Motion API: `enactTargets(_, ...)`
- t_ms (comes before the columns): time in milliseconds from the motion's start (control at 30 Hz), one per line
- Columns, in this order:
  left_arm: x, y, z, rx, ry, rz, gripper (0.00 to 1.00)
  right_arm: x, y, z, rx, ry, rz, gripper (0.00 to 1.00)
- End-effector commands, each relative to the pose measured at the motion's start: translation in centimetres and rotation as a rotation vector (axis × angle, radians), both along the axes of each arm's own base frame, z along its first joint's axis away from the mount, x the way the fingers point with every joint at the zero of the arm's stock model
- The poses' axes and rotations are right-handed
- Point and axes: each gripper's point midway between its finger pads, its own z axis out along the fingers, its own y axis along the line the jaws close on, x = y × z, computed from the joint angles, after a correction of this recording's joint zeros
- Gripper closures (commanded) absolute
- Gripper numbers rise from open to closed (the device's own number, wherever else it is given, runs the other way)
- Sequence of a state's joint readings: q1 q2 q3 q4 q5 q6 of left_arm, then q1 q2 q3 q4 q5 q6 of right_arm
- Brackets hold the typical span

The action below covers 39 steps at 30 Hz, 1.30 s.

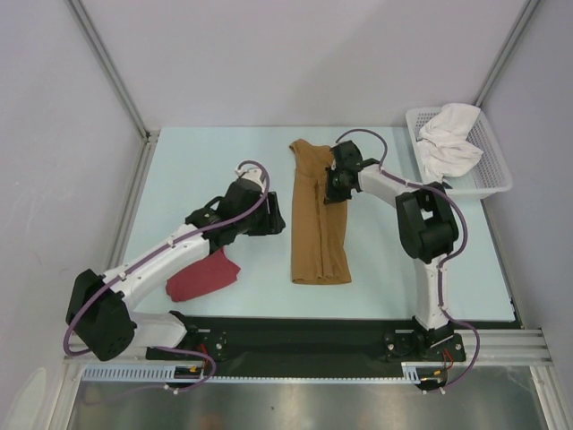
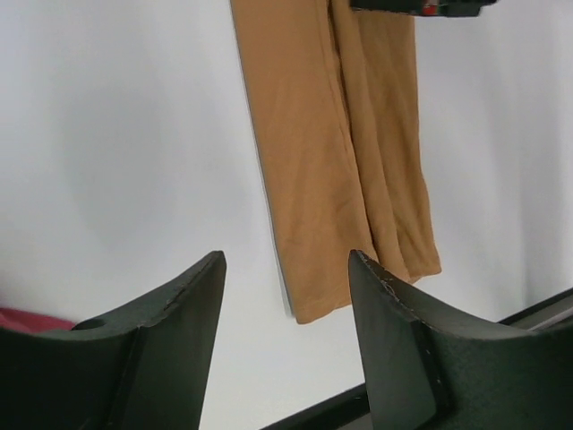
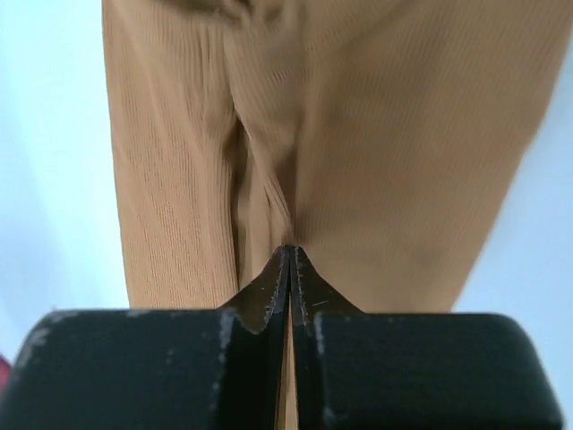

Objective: Fold and stack the tank tops

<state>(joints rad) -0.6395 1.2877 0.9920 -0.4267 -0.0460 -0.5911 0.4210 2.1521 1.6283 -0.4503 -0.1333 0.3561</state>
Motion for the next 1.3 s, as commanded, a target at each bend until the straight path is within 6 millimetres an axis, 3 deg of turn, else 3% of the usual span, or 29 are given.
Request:
enactTargets(0, -0.7, 0.0, -0.2, 0.104, -0.039, 0.000, 0.37, -1.6, 2.1, 7.3, 0.101, -0.151, 0.110, 0.95)
enactTargets(133, -1.8, -0.8, -1.5, 0.108, -0.019, -0.033, 0.37, -5.1, 1.1, 8.5, 0.118, -0.178, 0.105, 0.89)
enactTargets(167, -2.2, -1.0, -1.7, 0.105, -0.016, -0.043, 0.37, -7.1, 0.2, 6.4, 0.098, -0.124, 0.091, 0.87)
enactTargets(200, -2.8, -1.7, -1.9, 0.097, -0.016, -0.062, 0.37, -7.8, -0.1, 7.8, 0.119, -0.160, 0.080, 0.80)
enactTargets(300, -4.5, -3.1, -3.3, 0.099, 0.010, -0.100, 0.36, -11.6, -2.0, 6.3, 0.098, -0.139, 0.047, 0.72)
enactTargets(433, -6.8, -4.8, -6.2, 0.085, 0.072, -0.159, 0.36, -15.7, -4.4, 5.4, 0.085, -0.121, 0.029, 0.70)
enactTargets(500, -7.6, -5.9, -6.6, 0.059, 0.071, -0.187, 0.36, -17.6, -5.3, 4.2, 0.068, -0.091, 0.031, 0.73)
enactTargets(567, -8.1, -6.5, -7.1, 0.052, 0.078, -0.210, 0.36, -18.8, -5.4, 4.7, 0.092, -0.085, 0.039, 0.76)
enactTargets(667, -7.8, -8.4, -6.3, 0.012, 0.059, -0.237, 0.36, -19.7, -5.5, 4.5, 0.100, -0.081, 0.042, 0.81)
enactTargets(800, -6.7, -10.3, -5.2, 0.049, 0.051, -0.255, 0.36, -20.8, -5.0, 3.7, 0.140, -0.046, 0.054, 0.90)
enactTargets(967, -5.7, -13.3, -5.1, 0.045, 0.062, -0.285, 0.37, -23.1, -4.1, 1.9, 0.233, 0.026, 0.072, 0.92)
enactTargets(1100, -5.5, -15.0, -5.3, 0.025, 0.081, -0.308, 0.37, -24.0, -5.3, -0.1, 0.206, 0.078, -0.003, 0.99)
enactTargets(1267, -4.7, -16.3, -5.7, 0.033, 0.091, -0.310, 0.37, -25.2, -6.8, -1.7, 0.153, 0.133, -0.076, 1.00)
